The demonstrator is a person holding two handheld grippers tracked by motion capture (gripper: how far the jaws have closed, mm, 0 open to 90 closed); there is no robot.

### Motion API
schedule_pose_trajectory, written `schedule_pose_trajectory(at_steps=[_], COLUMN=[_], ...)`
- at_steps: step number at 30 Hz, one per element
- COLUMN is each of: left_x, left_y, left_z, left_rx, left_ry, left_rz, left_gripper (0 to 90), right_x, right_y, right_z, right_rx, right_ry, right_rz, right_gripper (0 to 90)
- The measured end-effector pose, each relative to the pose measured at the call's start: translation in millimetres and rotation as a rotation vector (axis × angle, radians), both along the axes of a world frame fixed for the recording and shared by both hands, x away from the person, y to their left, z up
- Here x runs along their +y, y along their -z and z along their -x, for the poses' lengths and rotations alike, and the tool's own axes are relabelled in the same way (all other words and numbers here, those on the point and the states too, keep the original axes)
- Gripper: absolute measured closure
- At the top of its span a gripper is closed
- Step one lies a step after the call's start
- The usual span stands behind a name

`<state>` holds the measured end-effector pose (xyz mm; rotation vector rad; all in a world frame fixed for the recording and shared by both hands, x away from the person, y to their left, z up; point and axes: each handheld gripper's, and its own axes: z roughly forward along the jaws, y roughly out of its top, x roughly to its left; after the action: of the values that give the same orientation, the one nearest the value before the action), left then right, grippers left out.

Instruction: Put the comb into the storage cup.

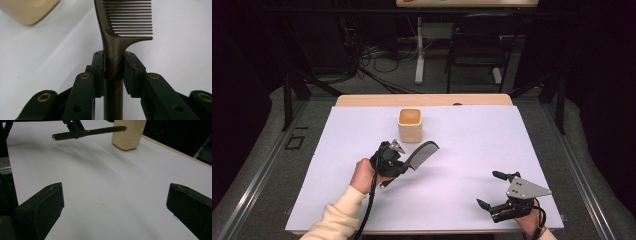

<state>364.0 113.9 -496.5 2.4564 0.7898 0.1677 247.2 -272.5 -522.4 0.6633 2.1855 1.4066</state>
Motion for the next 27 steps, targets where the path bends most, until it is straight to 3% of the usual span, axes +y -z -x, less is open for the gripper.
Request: schedule_pose_trajectory(at_steps=[11, 27], left_x=[6.3, 12.6], left_y=[3.0, -4.1], left_z=[0.3, 2.8], left_rx=[-0.021, -0.098], left_ry=[-0.011, -0.048], left_rz=[0.039, 0.096], left_gripper=[72.5, 72.5], right_x=[-0.5, -1.4], right_y=[0.4, 0.5], right_z=[-0.4, -1.0], right_rx=[0.003, 0.005], right_ry=[0.004, 0.006], right_rz=[0.001, 0.0], right_gripper=[0.8, 0.8])
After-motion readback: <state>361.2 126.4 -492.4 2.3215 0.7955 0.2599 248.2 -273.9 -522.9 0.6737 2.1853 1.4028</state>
